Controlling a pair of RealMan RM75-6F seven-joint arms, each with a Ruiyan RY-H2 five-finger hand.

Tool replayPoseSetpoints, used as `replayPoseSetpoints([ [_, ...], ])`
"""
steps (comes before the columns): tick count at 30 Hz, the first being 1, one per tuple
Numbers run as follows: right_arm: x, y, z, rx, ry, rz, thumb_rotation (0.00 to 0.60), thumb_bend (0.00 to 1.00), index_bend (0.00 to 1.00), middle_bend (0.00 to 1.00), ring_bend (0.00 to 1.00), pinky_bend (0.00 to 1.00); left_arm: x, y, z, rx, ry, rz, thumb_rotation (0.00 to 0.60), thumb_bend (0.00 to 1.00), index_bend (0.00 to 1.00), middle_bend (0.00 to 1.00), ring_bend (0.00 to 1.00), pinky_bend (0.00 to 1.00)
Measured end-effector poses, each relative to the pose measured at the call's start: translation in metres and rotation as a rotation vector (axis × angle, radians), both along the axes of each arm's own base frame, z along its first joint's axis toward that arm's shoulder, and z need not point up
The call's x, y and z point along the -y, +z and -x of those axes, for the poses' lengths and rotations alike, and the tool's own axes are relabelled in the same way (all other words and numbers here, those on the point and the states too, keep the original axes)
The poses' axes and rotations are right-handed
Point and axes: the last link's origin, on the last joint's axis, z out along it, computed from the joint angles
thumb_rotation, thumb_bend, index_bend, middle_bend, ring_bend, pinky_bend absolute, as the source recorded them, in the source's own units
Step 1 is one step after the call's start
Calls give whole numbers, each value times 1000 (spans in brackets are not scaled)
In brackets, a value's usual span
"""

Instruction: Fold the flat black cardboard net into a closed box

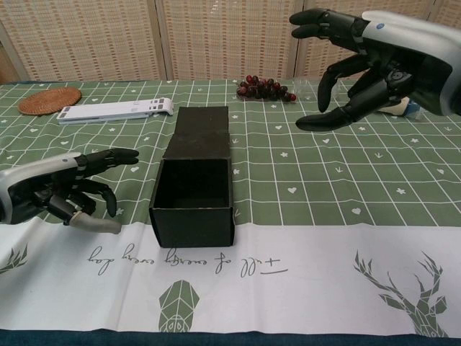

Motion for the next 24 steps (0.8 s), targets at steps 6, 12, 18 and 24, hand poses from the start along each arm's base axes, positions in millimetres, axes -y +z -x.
replayPoseSetpoints([
  [6, -1, 0, 7, 7, -9, -2, 600, 70, 0, 5, 562, 1000, -4, -11, -7, 23, 17, 20, 600, 103, 0, 0, 489, 825],
  [12, 0, 0, 12, 9, -16, -4, 600, 80, 0, 7, 562, 1000, -7, -25, -16, 42, 12, 43, 600, 103, 0, 0, 489, 825],
  [18, 1, 2, 18, 11, -26, -3, 600, 82, 0, 15, 562, 1000, -10, -34, -22, 56, 15, 55, 600, 103, 0, 0, 494, 825],
  [24, 1, 2, 23, 15, -39, -4, 600, 90, 0, 17, 561, 1000, -12, -40, -27, 80, 24, 56, 600, 103, 0, 0, 518, 827],
])
